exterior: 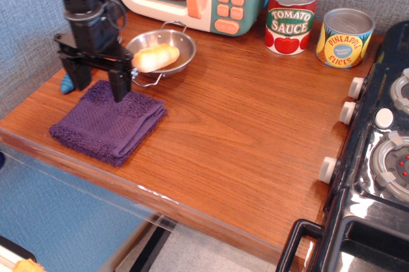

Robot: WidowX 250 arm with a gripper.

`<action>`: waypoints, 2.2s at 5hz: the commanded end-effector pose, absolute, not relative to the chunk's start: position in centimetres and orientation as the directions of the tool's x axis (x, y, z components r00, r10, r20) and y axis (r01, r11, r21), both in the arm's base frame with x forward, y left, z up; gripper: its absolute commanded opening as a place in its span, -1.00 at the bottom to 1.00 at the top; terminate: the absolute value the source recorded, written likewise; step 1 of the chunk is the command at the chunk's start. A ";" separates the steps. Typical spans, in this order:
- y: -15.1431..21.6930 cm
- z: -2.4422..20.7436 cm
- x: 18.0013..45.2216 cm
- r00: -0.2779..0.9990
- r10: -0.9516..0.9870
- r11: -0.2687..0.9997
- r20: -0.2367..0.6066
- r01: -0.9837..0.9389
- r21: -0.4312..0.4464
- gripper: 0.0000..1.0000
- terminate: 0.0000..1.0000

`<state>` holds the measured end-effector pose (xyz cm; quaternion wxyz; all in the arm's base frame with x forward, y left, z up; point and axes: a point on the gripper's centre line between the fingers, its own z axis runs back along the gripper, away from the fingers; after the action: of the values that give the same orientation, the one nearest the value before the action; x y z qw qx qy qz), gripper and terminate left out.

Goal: Move the towel to the bottom right corner of the table.

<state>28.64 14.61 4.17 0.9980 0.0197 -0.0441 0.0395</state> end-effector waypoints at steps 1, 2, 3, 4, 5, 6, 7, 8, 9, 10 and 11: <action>15.4 3.1 28.1 0.995 0.064 0.996 0.075 -0.068 0.052 1.00 -1.00; 14.8 2.8 27.8 0.996 0.044 0.997 0.074 -0.049 0.061 1.00 -1.00; 13.8 2.4 27.3 0.997 0.018 0.997 0.078 -0.024 0.074 1.00 -1.00; 13.6 1.0 27.1 0.998 0.016 0.994 0.055 -0.022 0.106 1.00 -1.00; 12.5 -0.3 26.4 0.999 0.032 0.994 0.009 -0.032 0.100 1.00 -1.00; 9.0 -0.5 25.2 0.998 0.039 0.998 -0.042 -0.037 0.048 1.00 -1.00; 4.1 -0.4 24.1 0.995 0.028 1.000 -0.095 -0.028 0.004 1.00 -1.00; -0.6 0.7 22.6 0.996 -0.040 0.999 -0.081 0.039 -0.016 1.00 -1.00; -3.7 1.5 21.9 0.996 -0.032 0.998 -0.078 0.027 -0.063 1.00 -1.00; -5.7 2.0 22.3 0.995 0.054 0.995 -0.080 -0.060 -0.080 1.00 -1.00; -5.6 2.2 23.7 0.987 0.153 0.983 -0.058 -0.158 -0.094 1.00 -1.00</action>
<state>23.35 -5.65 1.52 0.9957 -0.0452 0.0337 0.0740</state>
